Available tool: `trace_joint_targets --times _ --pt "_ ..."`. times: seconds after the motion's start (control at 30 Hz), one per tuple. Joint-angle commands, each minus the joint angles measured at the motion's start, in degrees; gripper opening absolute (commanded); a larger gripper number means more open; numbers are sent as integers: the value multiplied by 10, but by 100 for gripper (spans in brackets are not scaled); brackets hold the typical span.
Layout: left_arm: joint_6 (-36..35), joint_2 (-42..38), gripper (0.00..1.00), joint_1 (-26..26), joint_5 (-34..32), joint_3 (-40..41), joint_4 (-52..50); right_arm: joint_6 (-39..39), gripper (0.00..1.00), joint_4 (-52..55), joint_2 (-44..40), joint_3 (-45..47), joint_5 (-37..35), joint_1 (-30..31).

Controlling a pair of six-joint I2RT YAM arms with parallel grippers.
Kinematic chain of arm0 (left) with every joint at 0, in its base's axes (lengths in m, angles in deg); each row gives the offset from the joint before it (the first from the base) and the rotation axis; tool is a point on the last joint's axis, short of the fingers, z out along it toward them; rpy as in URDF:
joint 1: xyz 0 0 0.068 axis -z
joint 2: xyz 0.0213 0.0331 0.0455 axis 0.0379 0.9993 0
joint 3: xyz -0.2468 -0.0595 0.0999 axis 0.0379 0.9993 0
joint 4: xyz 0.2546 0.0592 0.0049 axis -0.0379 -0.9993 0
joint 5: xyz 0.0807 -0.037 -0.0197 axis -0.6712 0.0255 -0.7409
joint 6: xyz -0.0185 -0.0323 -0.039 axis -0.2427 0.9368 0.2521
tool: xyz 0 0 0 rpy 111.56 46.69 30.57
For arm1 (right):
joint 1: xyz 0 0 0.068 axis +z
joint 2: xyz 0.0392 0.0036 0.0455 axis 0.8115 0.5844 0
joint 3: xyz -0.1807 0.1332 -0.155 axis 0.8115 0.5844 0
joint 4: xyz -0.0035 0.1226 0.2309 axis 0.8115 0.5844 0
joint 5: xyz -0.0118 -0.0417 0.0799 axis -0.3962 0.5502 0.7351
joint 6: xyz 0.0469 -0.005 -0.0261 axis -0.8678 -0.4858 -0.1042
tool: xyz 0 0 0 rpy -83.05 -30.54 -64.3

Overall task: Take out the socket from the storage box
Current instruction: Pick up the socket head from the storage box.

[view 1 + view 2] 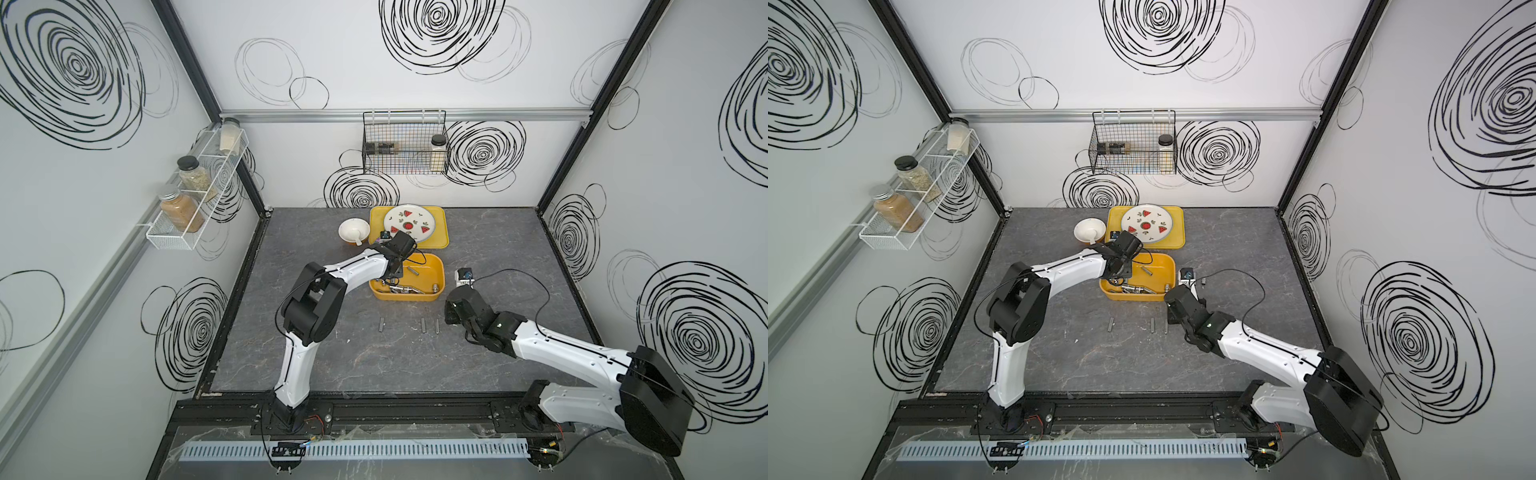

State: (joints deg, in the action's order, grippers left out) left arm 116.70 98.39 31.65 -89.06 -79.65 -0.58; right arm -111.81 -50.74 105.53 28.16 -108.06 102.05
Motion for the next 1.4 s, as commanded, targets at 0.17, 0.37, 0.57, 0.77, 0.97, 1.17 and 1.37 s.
trace_joint_targets --times 0.17,0.37,0.57,0.77,0.97,1.17,1.37 --pt "32 48 52 -10 -11 -15 -17 7 30 -19 1 11 4 -2" --pt "34 71 51 -16 29 -4 3 7 30 -18 12 8 11 -2" --pt "24 66 39 -22 58 6 21 8 30 -19 16 9 14 -2" --pt "13 43 25 -22 59 7 27 10 30 -19 25 6 17 -2" --pt "4 25 16 -22 57 -4 29 12 30 -13 29 3 26 -2" --pt "-7 -14 14 -20 54 -3 45 10 29 -7 33 -2 32 -2" --pt "-15 -55 14 -16 47 -5 42 10 29 -8 28 1 26 -2"
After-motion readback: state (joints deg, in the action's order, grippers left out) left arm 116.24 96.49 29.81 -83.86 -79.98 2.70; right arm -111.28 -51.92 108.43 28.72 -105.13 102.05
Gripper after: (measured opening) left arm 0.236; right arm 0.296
